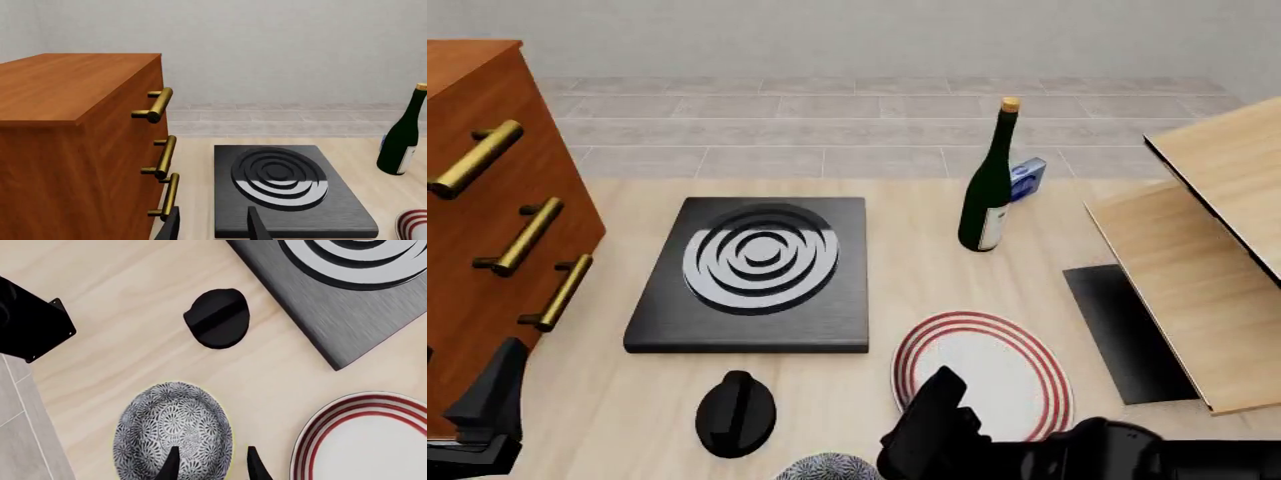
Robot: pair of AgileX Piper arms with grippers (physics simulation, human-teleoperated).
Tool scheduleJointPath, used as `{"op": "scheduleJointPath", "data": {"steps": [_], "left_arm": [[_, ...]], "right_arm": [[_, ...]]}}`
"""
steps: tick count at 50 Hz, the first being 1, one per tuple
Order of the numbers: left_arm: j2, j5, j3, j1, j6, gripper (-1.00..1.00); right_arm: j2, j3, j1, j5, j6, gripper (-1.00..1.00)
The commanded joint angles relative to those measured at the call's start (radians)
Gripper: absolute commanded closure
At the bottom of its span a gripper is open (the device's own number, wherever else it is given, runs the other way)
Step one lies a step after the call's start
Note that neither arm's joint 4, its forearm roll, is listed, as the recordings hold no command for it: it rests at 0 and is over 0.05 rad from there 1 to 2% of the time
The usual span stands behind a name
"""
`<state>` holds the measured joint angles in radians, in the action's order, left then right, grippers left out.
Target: Put the bowl on the stove.
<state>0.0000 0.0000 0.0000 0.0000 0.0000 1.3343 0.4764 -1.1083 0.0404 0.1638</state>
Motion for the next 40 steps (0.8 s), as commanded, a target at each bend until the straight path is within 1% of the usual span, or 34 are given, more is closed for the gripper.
{"op": "scheduleJointPath", "data": {"steps": [1,16,30,36,40], "left_arm": [[0.000,0.000,0.000,0.000,0.000,-1.00],[0.000,0.000,0.000,0.000,0.000,-1.00],[0.000,0.000,0.000,0.000,0.000,-1.00],[0.000,0.000,0.000,0.000,0.000,-1.00],[0.000,0.000,0.000,0.000,0.000,-1.00]], "right_arm": [[0.036,-0.020,0.007,-0.048,0.010,-1.00],[0.094,-0.048,0.020,-0.129,0.030,-1.00],[0.145,-0.063,0.011,-0.190,0.053,-1.00],[0.157,-0.062,0.004,-0.201,0.059,-1.00],[0.186,-0.065,0.001,-0.229,0.065,-1.00]]}}
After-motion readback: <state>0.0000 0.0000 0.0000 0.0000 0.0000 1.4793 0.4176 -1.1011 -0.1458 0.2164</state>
